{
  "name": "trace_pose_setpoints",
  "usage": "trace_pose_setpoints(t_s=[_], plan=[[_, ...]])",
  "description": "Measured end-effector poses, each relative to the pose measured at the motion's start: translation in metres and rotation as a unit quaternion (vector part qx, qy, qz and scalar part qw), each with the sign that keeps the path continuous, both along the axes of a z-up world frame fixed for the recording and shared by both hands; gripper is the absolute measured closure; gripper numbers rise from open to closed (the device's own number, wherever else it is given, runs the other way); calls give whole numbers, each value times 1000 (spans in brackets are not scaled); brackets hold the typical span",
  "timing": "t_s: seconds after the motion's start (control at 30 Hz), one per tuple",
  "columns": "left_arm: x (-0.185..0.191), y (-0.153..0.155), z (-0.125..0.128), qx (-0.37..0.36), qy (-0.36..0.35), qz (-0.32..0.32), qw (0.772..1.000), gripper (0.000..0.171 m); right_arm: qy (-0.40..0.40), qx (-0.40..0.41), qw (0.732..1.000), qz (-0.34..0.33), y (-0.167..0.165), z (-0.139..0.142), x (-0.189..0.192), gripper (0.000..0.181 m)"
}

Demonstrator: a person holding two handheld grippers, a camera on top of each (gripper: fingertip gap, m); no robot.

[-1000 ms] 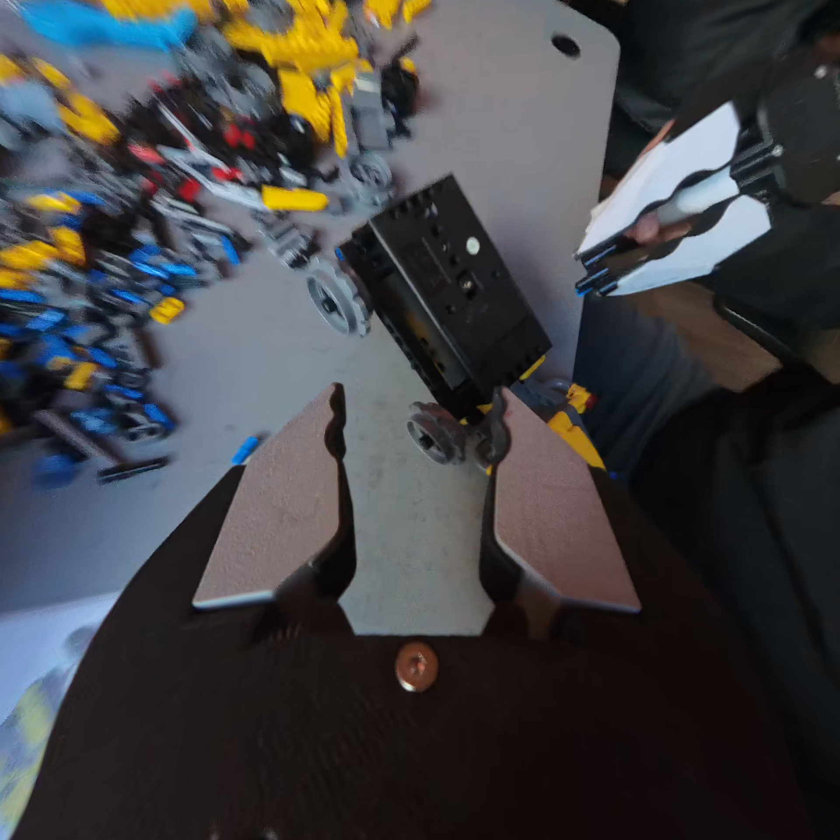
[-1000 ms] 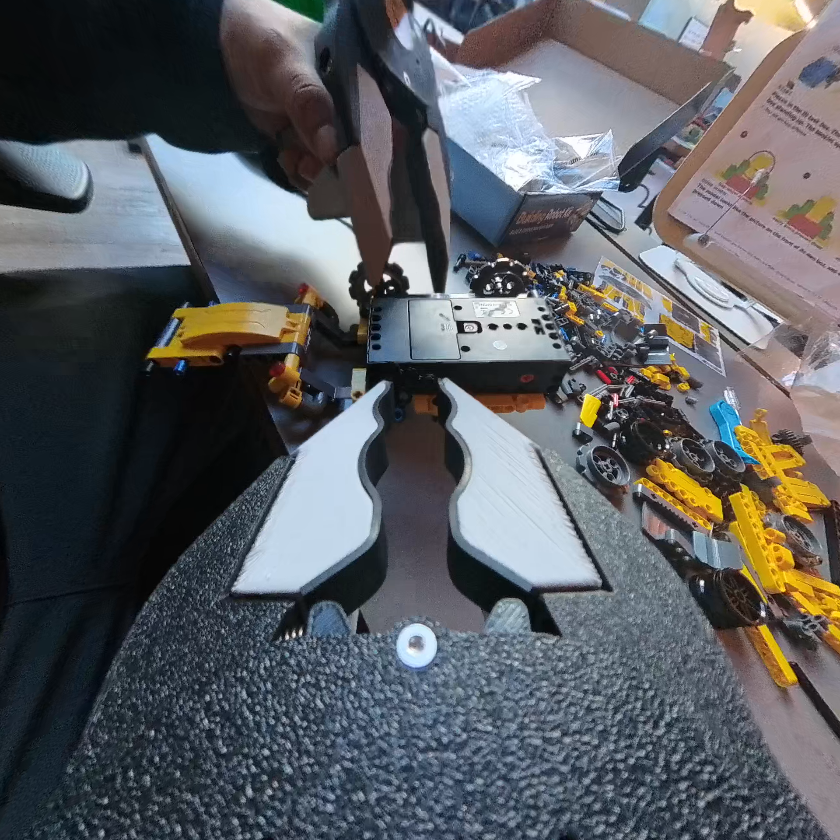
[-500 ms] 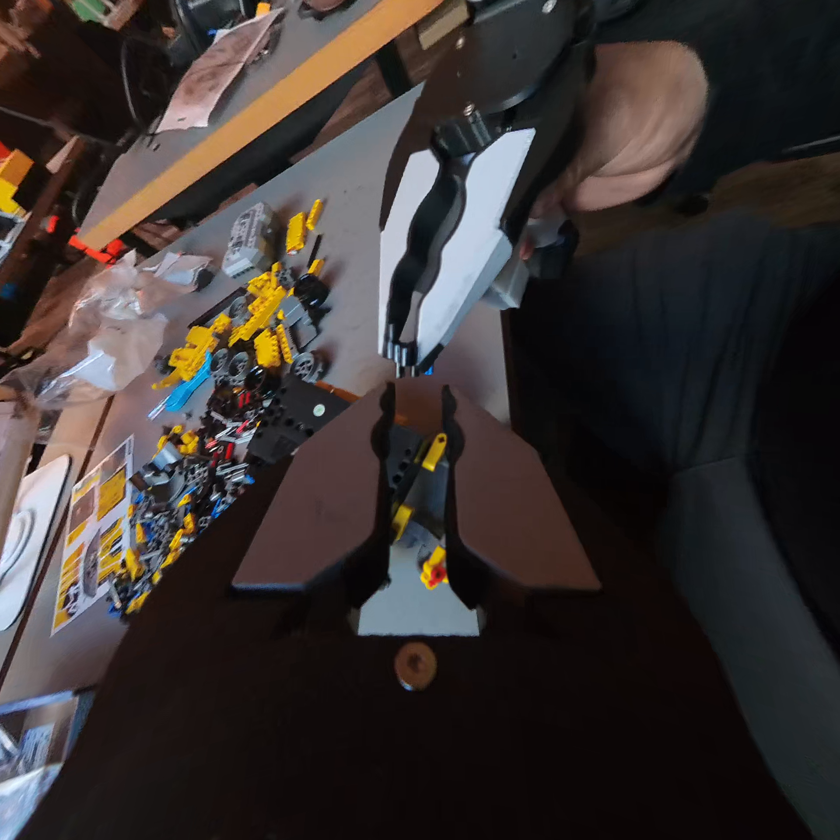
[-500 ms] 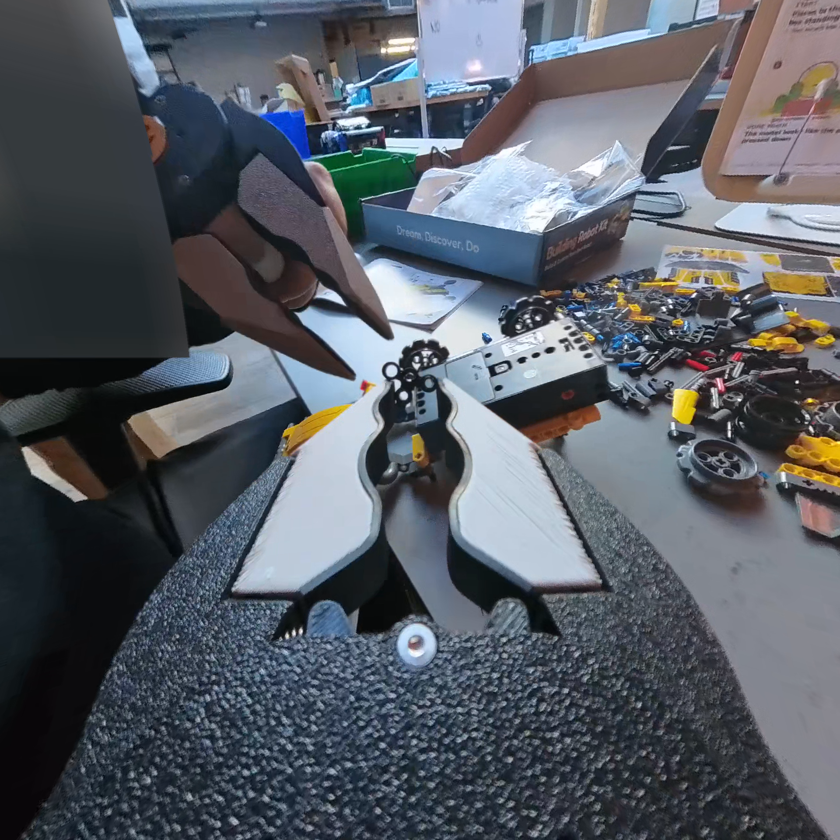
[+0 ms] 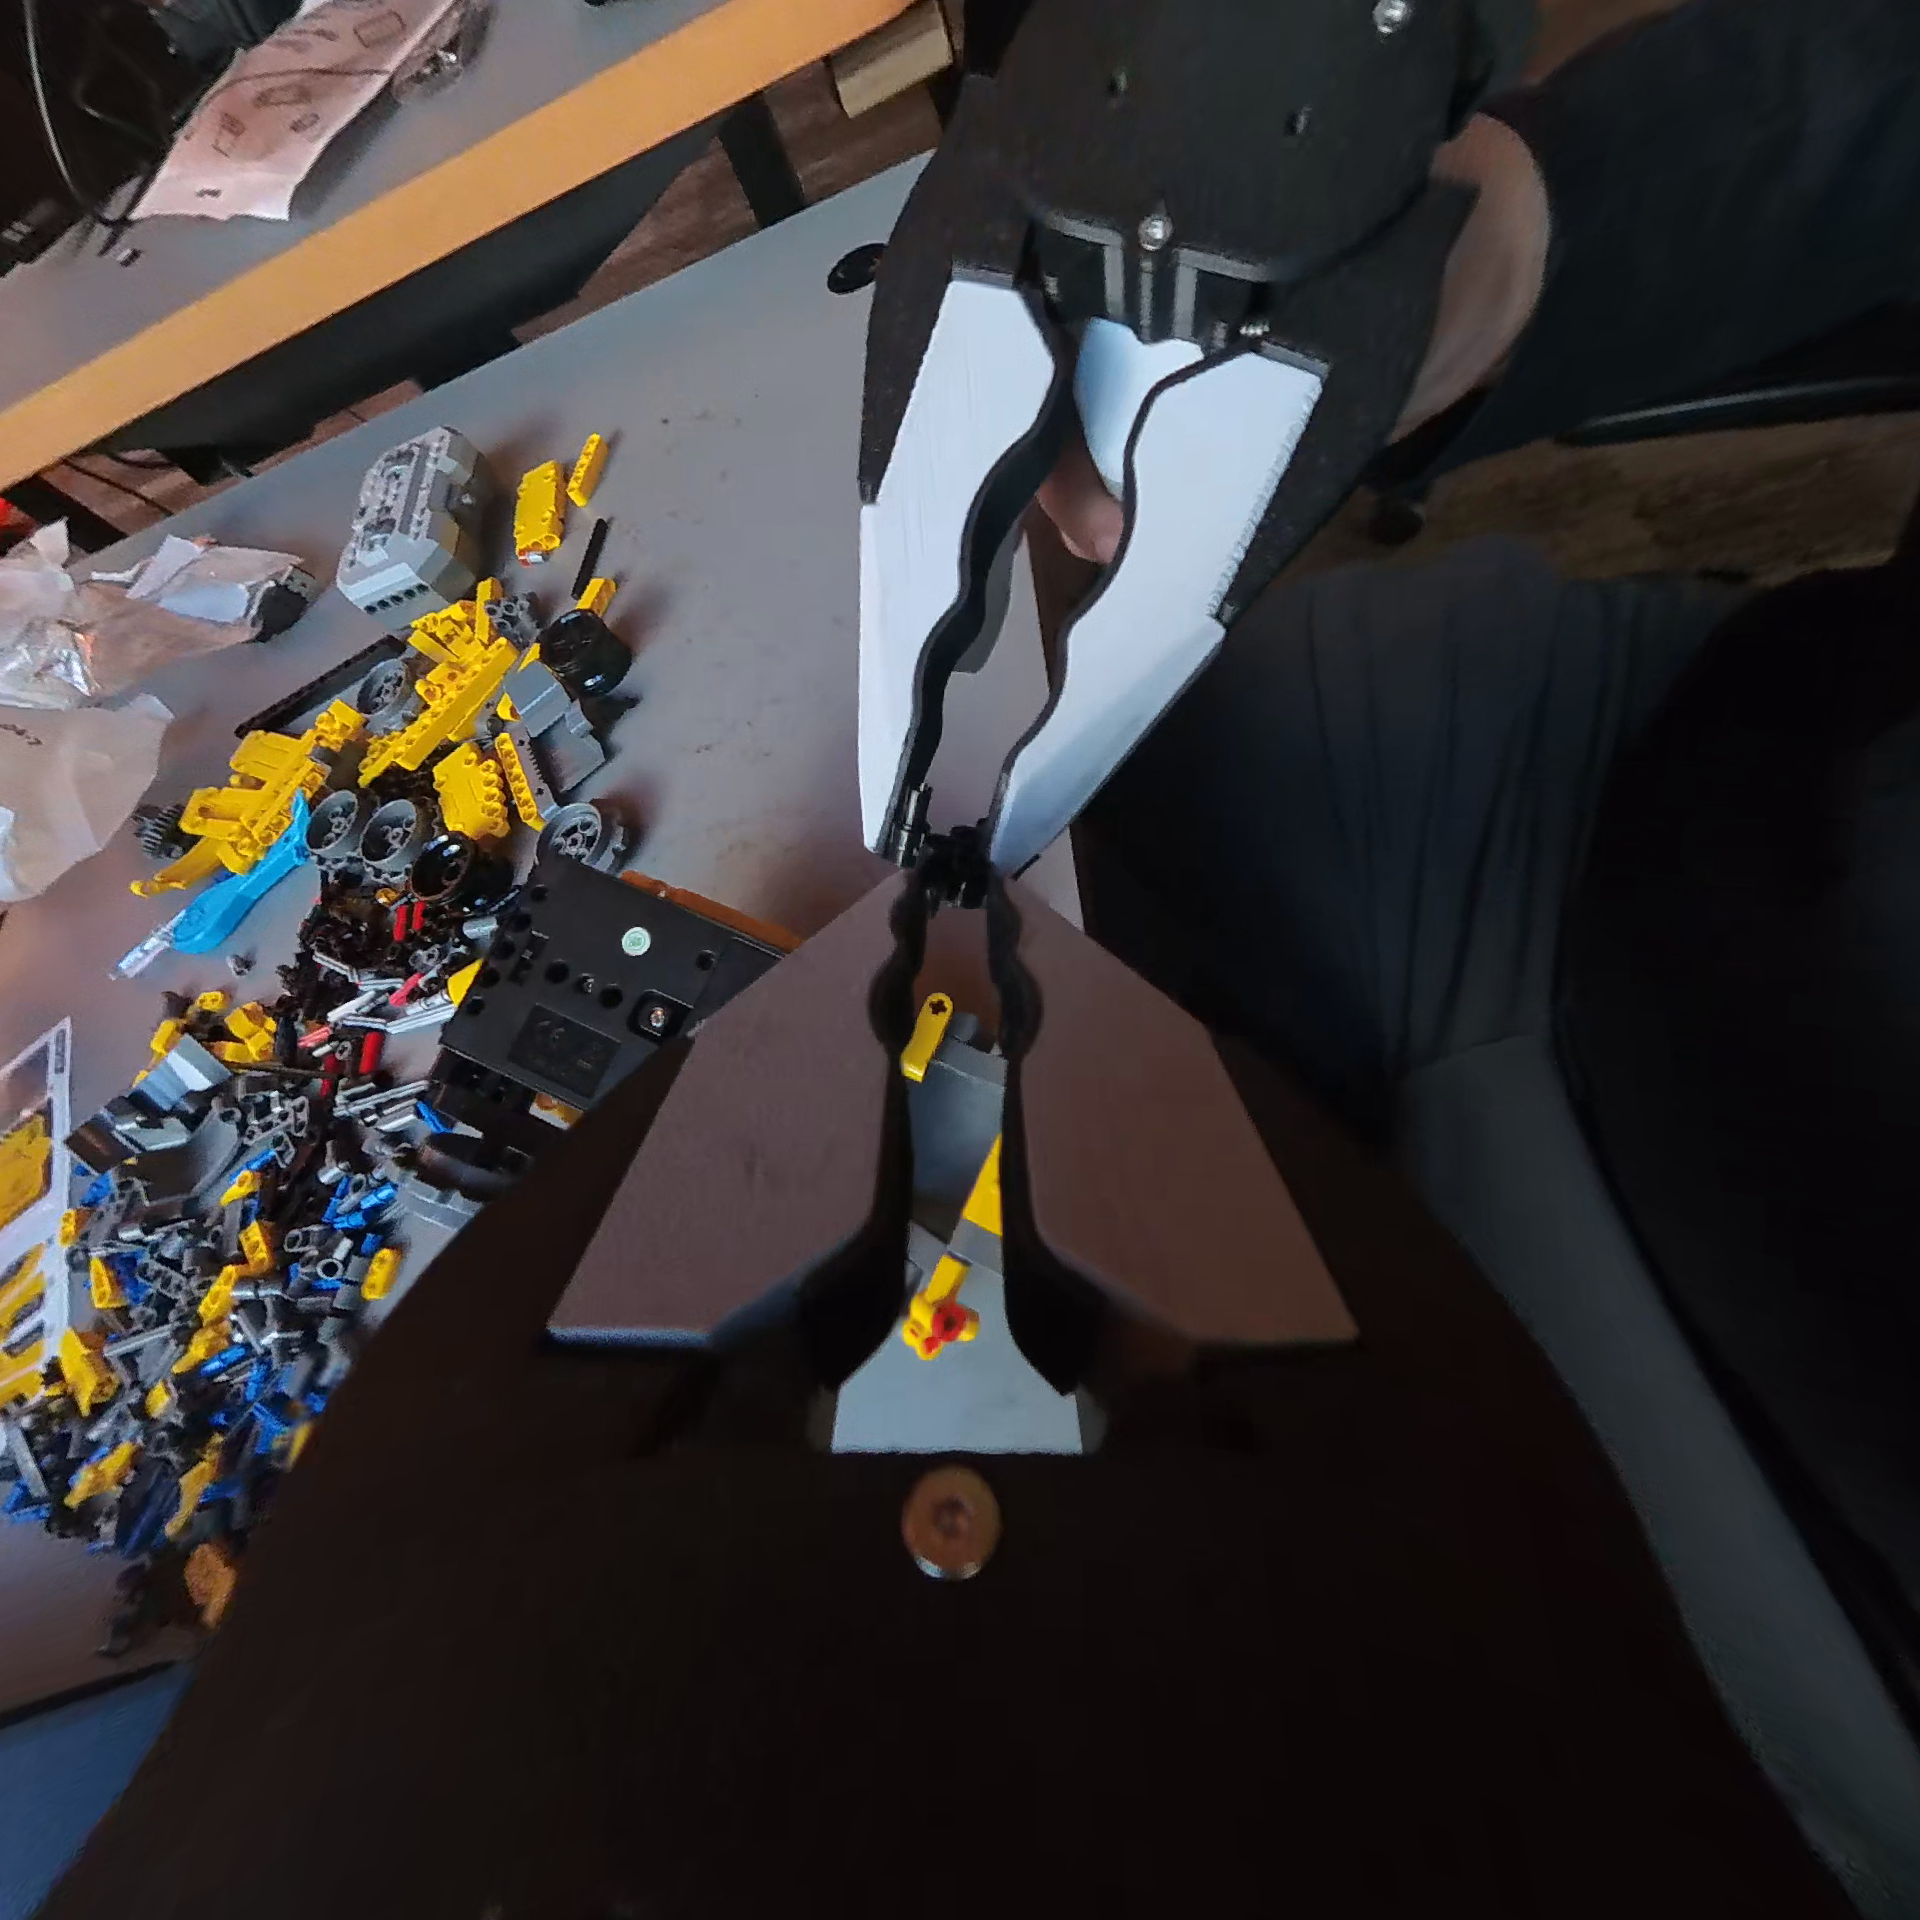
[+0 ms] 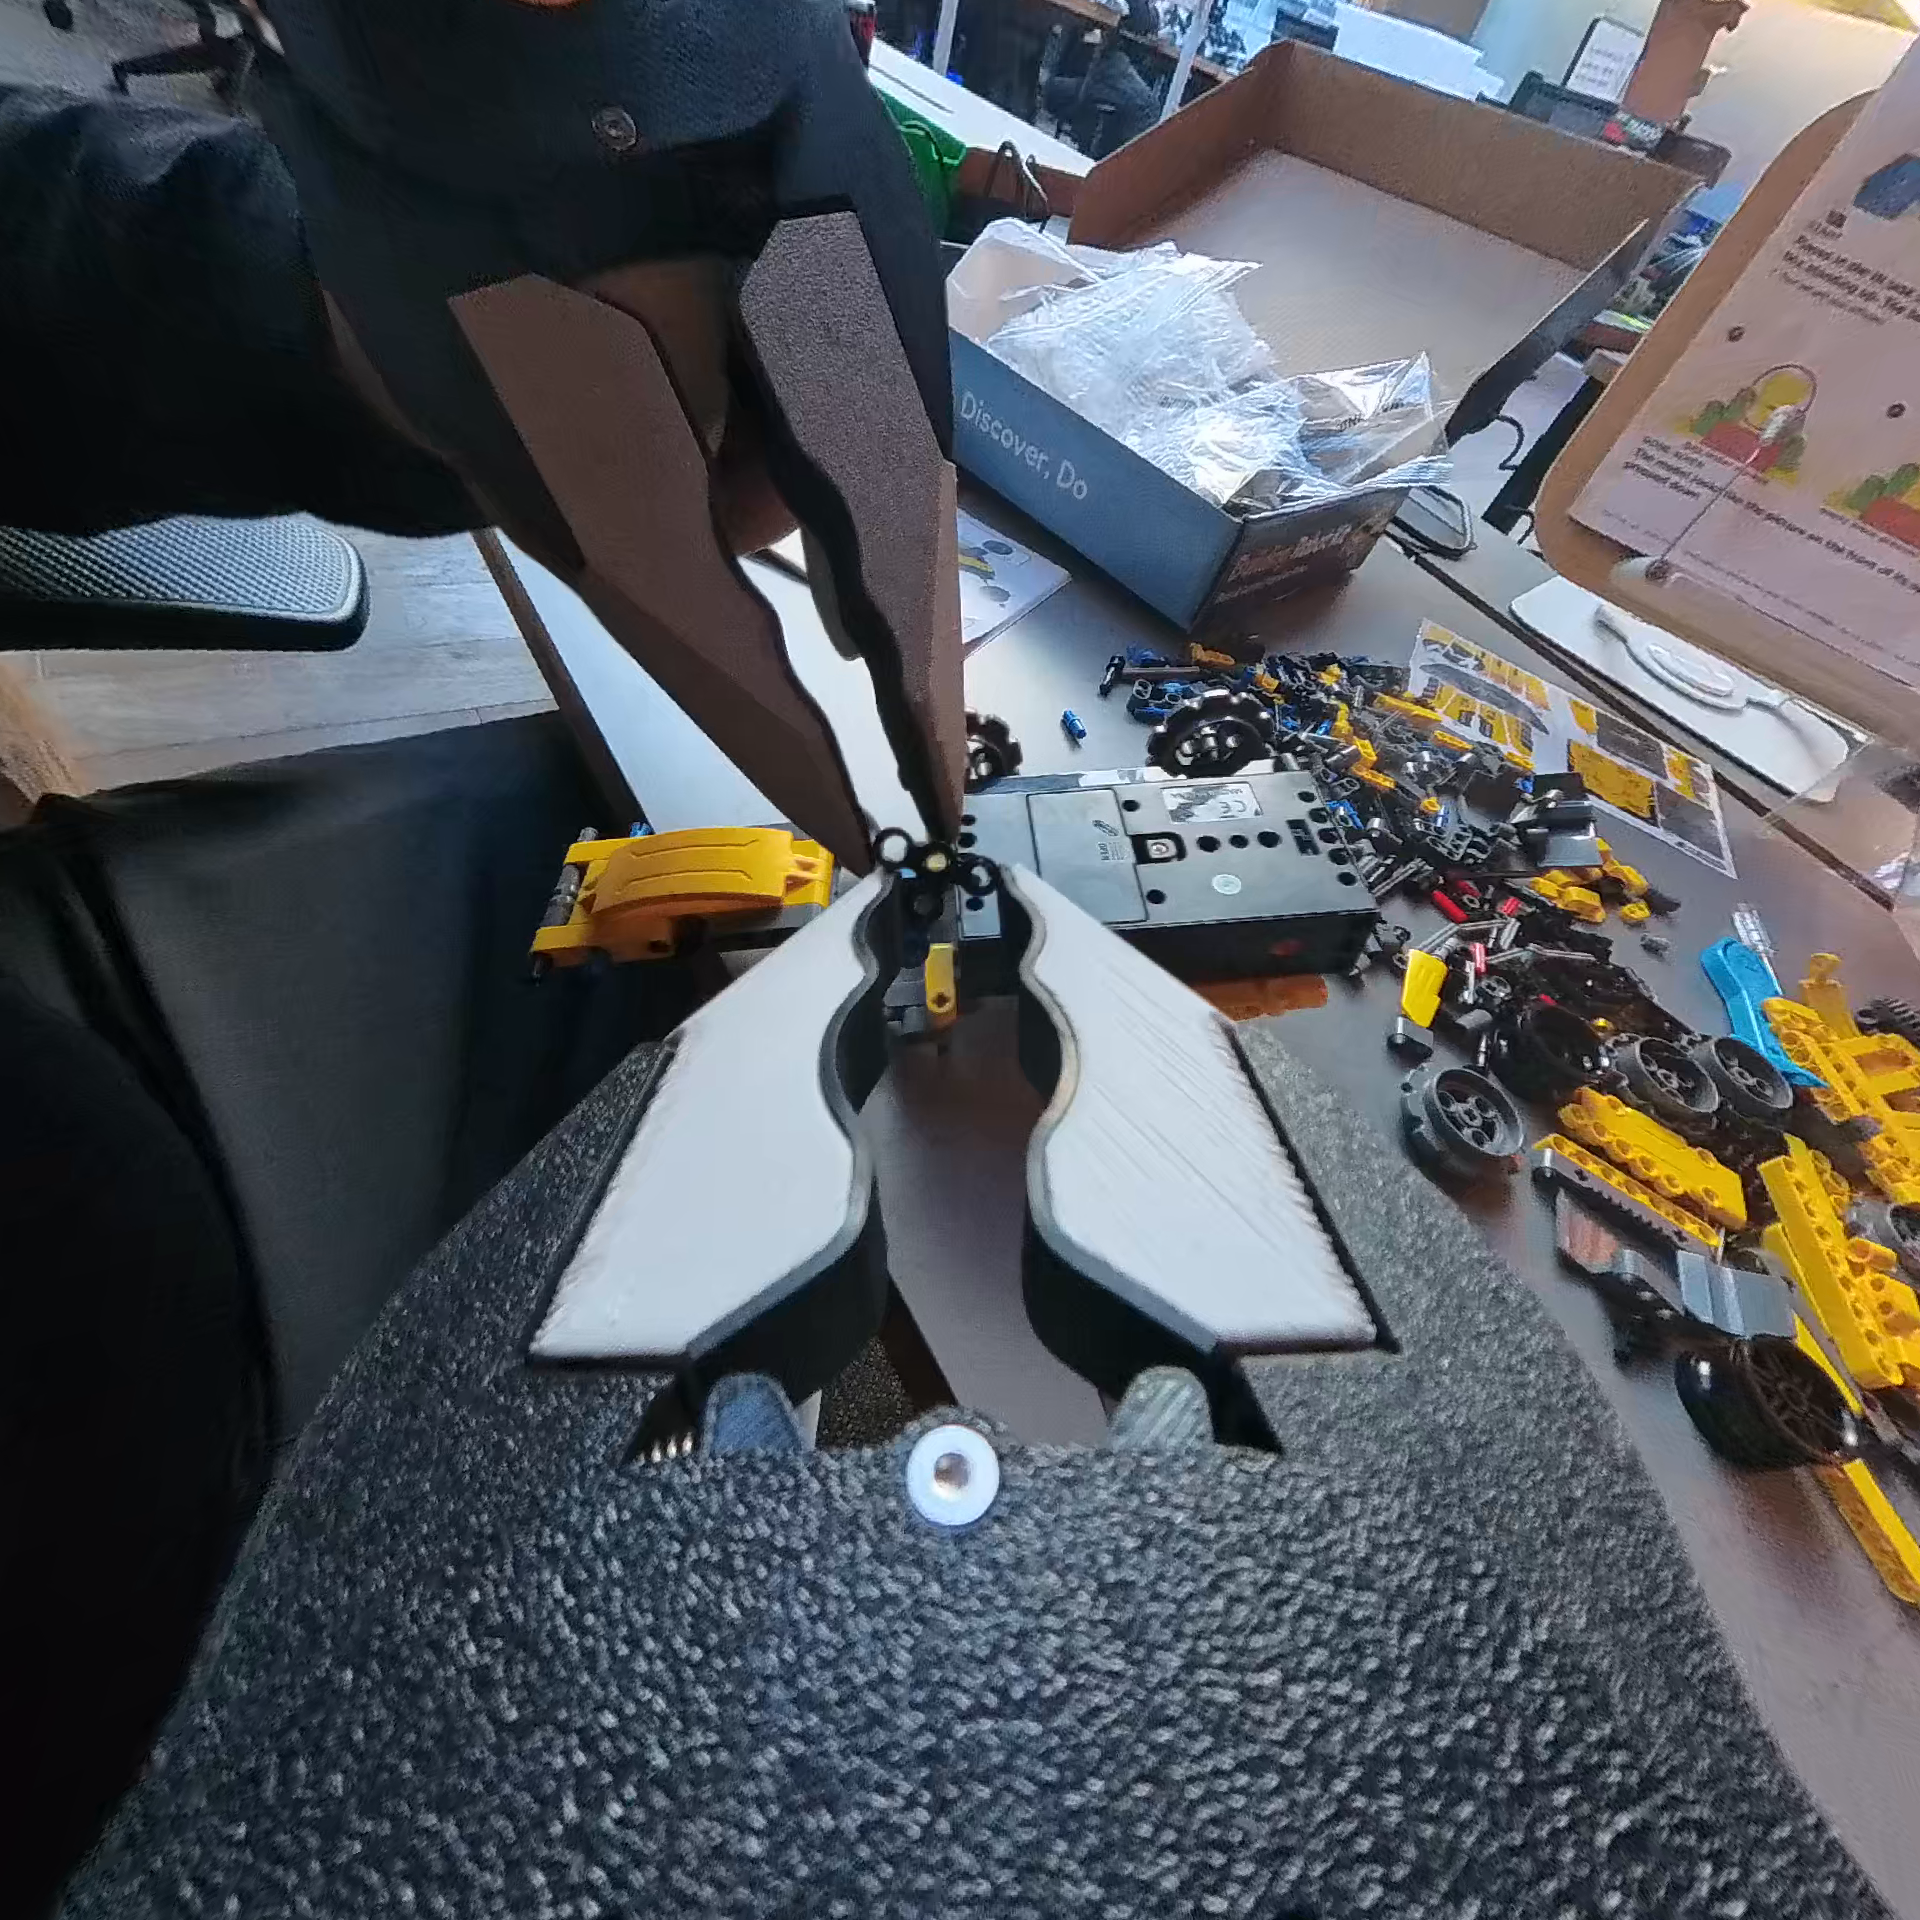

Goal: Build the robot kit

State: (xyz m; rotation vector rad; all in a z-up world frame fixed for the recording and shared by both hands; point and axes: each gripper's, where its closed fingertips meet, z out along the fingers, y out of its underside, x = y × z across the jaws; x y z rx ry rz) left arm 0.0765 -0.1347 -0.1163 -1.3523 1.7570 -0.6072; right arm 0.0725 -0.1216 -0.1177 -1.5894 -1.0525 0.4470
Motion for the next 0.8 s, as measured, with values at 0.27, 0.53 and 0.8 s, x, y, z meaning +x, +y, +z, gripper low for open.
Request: trace_pose_setpoints(t_s=[0.27, 0.53, 0.8], plan=[[2, -2, -7, 108, 34, -27, 993, 168, 44, -59, 997, 8, -2, -5, 2, 163], [4, -2, -3, 191, 28, -26, 981, 168, 71, -83, 994, 19, -5, -4, 5, 163], [2, 4, -13, 213, 52, -8, 976, 169, 97, -92, 991, 14, -2, 2, 15, 161]])
